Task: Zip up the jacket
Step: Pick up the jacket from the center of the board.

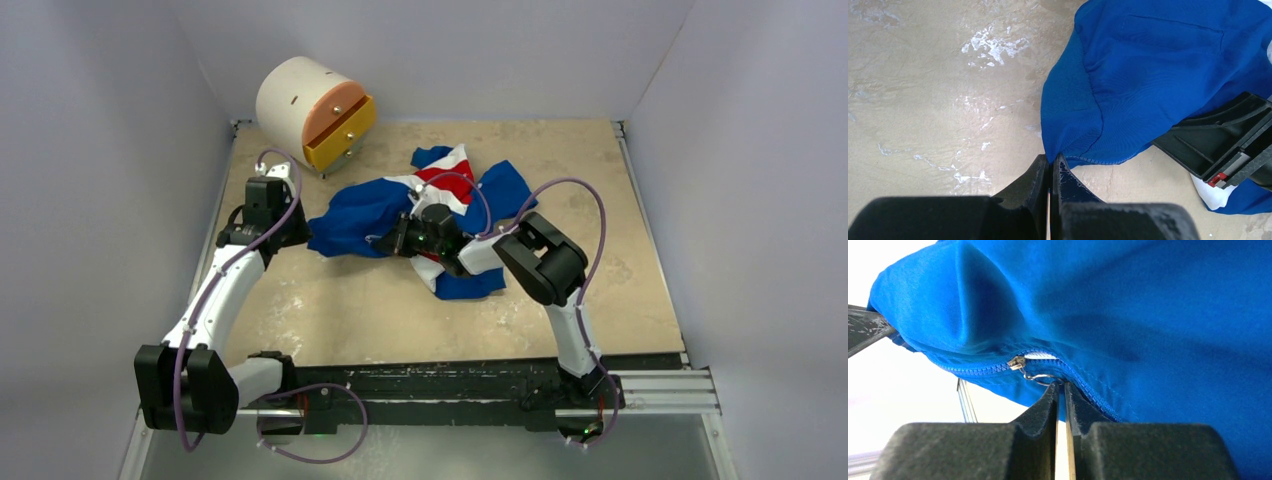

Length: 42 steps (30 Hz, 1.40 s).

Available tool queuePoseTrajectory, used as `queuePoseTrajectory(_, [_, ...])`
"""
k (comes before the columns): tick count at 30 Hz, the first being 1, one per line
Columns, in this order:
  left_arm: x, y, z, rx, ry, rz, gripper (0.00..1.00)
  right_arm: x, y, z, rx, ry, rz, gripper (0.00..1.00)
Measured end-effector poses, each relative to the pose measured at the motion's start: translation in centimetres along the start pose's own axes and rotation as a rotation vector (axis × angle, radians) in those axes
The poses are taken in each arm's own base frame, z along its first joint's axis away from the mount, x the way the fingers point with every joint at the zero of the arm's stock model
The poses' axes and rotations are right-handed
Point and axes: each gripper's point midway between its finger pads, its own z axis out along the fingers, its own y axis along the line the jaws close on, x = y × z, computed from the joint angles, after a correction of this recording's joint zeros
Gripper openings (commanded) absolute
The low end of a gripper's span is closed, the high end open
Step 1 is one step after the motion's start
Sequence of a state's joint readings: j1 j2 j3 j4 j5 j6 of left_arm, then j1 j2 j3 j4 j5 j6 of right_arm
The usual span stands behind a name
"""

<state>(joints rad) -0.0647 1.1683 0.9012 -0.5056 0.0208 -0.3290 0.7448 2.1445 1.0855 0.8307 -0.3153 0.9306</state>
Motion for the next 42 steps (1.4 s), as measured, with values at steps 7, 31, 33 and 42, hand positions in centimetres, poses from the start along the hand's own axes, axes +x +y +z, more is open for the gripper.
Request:
queuePoseTrajectory(7, [0.0, 0.0, 0.0, 0.0, 0.0, 0.0, 0.0, -0.5, -0.1, -0.5, -0.015, -0.026, -0.013, 0.0])
queuePoseTrajectory(31, [0.0, 0.1, 0.0, -0.003, 0.0, 0.0, 0.0, -2.6, -0.1, -3.7, 0.093, -0.049, -0.304, 0.41])
queuePoseTrajectory(33, [0.0, 0.1, 0.0, -0.003, 0.0, 0.0, 0.0, -2.5, 1.0, -3.5, 0.036, -0.05, -0.291, 0.46])
queuePoseTrajectory(42, [0.0, 0.1, 0.0, -0.003, 0.002, 0.0, 0.0, -0.5, 0.2, -1.4, -0.029, 0.004, -0.138, 0.45])
